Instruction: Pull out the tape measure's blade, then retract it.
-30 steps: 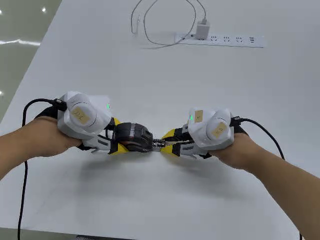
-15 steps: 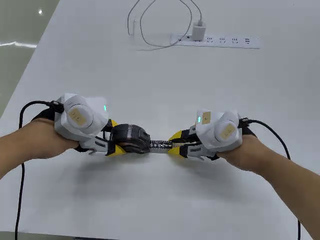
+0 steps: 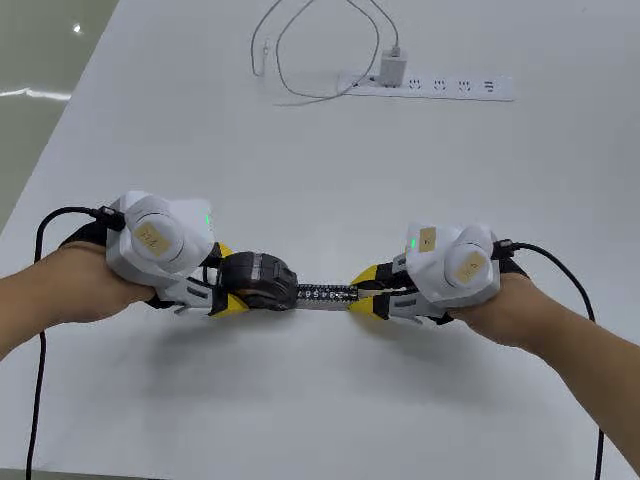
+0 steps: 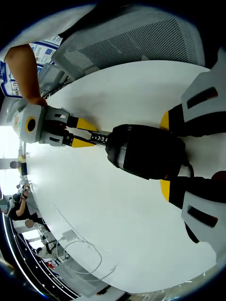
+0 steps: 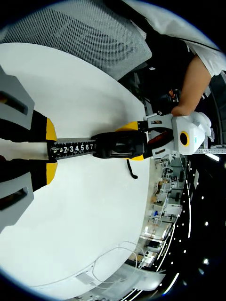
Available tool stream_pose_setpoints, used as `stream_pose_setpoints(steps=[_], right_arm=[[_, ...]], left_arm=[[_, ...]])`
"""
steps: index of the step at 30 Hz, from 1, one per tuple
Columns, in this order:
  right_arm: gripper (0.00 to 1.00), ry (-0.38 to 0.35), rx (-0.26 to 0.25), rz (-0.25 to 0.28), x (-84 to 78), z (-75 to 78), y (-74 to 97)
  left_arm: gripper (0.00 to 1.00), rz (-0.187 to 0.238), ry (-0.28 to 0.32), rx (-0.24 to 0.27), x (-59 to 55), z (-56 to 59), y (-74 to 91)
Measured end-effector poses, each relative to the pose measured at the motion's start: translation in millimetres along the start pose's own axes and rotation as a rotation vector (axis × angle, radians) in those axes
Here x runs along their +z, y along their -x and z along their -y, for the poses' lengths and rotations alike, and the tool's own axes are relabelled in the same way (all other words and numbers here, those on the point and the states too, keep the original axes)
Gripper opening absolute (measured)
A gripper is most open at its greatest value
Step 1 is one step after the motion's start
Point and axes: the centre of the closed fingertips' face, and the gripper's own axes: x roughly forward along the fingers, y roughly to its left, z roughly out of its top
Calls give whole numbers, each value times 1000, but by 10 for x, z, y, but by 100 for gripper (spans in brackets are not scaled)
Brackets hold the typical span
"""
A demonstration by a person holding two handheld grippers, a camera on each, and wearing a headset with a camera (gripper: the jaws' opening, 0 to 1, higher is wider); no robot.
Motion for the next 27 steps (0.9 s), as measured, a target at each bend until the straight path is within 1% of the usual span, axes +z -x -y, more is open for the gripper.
stream_pose_setpoints(steps=[27], right_arm=[[8, -5, -21, -53, -241, 41, 262]], left_arm=[[27, -4, -7, -1, 7, 3, 3]])
